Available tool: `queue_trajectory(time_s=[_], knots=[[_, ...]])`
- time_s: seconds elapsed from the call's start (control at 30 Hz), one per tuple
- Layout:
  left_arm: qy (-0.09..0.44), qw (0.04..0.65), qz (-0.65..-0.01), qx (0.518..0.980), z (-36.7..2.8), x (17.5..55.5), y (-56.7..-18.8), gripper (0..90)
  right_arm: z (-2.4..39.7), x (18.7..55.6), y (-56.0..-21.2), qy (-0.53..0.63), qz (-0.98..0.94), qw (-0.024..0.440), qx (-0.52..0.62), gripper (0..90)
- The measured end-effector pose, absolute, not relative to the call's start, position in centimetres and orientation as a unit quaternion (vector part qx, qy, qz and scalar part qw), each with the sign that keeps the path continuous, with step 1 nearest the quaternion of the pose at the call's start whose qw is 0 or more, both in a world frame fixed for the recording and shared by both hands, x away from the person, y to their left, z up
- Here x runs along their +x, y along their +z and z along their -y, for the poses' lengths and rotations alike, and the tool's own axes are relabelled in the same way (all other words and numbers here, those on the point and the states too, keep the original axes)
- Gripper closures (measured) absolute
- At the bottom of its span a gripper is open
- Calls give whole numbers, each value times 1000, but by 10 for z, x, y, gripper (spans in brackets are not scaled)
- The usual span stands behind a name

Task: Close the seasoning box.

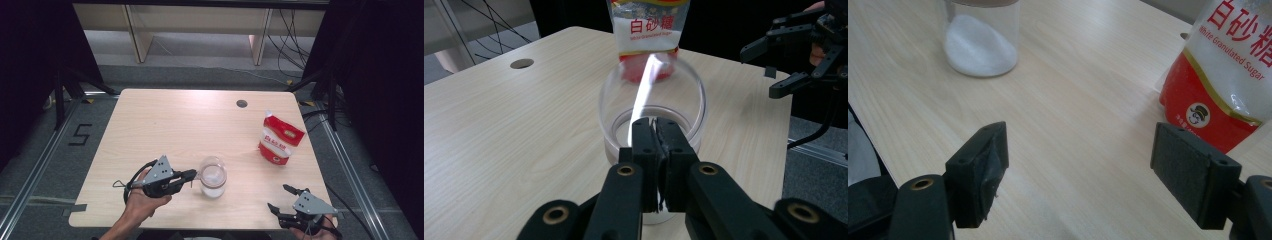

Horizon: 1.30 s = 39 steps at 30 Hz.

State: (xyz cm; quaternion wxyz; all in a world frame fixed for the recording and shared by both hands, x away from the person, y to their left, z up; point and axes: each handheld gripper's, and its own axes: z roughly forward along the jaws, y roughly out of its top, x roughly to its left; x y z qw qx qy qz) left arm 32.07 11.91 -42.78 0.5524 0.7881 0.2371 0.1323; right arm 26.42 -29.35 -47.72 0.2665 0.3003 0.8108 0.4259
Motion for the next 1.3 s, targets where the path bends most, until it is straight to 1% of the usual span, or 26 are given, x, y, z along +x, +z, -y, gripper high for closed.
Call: queue_trajectory(time_s=[0.03, 0.13, 0.23, 0.3, 0.33, 0.43, 0.7, 1.0, 1.3], knots=[[132, 554, -232, 788, -120, 321, -427, 821, 294, 264, -477, 426, -811, 267, 300, 239], [113, 568, -246, 777, -123, 321, -426, 692, 293, 264, -477, 427, -810, 266, 301, 239], [82, 582, -267, 764, -129, 322, -425, 501, 294, 264, -477, 428, -810, 264, 302, 239], [69, 584, -282, 758, -134, 322, -426, 416, 295, 266, -477, 428, -810, 267, 297, 238], [62, 587, -285, 755, -136, 322, -426, 388, 295, 266, -477, 430, -810, 268, 296, 238], [69, 580, -296, 756, -142, 319, -427, 330, 295, 267, -477, 433, -808, 267, 298, 238], [74, 575, -310, 754, -154, 313, -433, 260, 295, 267, -478, 433, -809, 267, 293, 238], [90, 549, -314, 769, -161, 305, -441, 186, 297, 267, -479, 432, -808, 265, 298, 238], [97, 536, -319, 775, -167, 296, -451, 170, 298, 268, -479, 430, -810, 267, 296, 238]])
